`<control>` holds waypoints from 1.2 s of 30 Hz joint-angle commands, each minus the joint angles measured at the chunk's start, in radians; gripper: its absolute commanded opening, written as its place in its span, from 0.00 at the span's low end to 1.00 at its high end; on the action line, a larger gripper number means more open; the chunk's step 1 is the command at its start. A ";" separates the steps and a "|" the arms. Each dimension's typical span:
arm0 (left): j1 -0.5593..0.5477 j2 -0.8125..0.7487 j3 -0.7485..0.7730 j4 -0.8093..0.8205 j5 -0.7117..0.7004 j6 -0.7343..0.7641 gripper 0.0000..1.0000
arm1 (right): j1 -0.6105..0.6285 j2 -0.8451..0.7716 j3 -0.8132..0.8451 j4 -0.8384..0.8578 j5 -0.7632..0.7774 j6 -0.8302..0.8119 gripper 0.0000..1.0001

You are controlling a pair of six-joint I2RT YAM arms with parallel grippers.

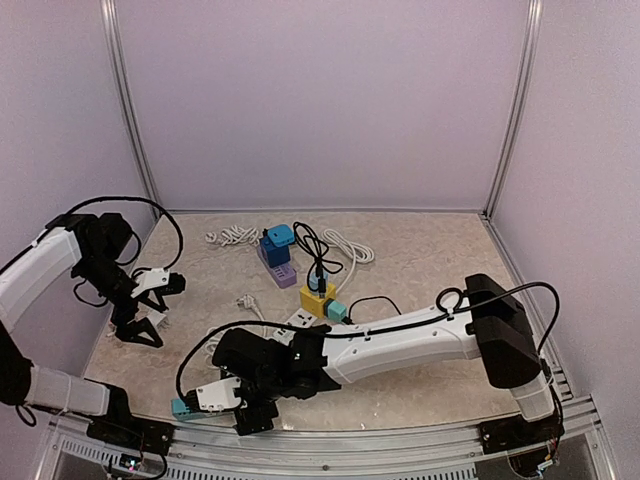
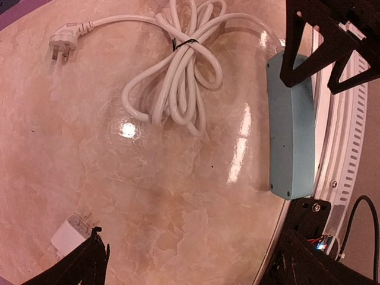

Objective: Insert the plug
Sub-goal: Adjust the socket at the center of the board.

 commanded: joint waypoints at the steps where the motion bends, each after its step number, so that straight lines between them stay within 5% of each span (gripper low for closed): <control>1: 0.043 -0.090 -0.061 -0.029 0.029 0.007 0.99 | -0.042 0.080 0.124 -0.097 0.003 -0.026 0.87; 6: 0.051 -0.170 -0.074 -0.050 0.037 -0.004 0.99 | -0.055 0.117 0.142 -0.145 -0.054 0.025 0.52; 14: 0.052 -0.219 -0.069 -0.098 0.082 0.001 0.99 | -0.084 0.121 0.120 -0.137 -0.112 0.101 0.49; 19: 0.053 -0.251 -0.080 -0.098 0.077 0.000 0.99 | -0.138 0.170 0.235 -0.237 -0.238 0.281 0.16; 20: 0.053 -0.254 -0.082 -0.098 0.073 -0.001 0.99 | -0.147 0.179 0.259 -0.256 -0.263 0.323 0.01; 28: 0.025 -0.259 -0.119 -0.029 0.070 -0.031 0.99 | -0.276 0.247 0.298 -0.150 -0.599 0.790 0.00; 31: -0.061 -0.263 -0.194 0.032 0.065 -0.047 0.99 | -0.292 0.303 0.344 -0.138 -0.616 0.860 0.00; 36: -0.235 -0.260 -0.314 0.277 -0.139 -0.142 0.99 | -0.320 0.360 0.381 -0.065 -0.670 0.996 0.00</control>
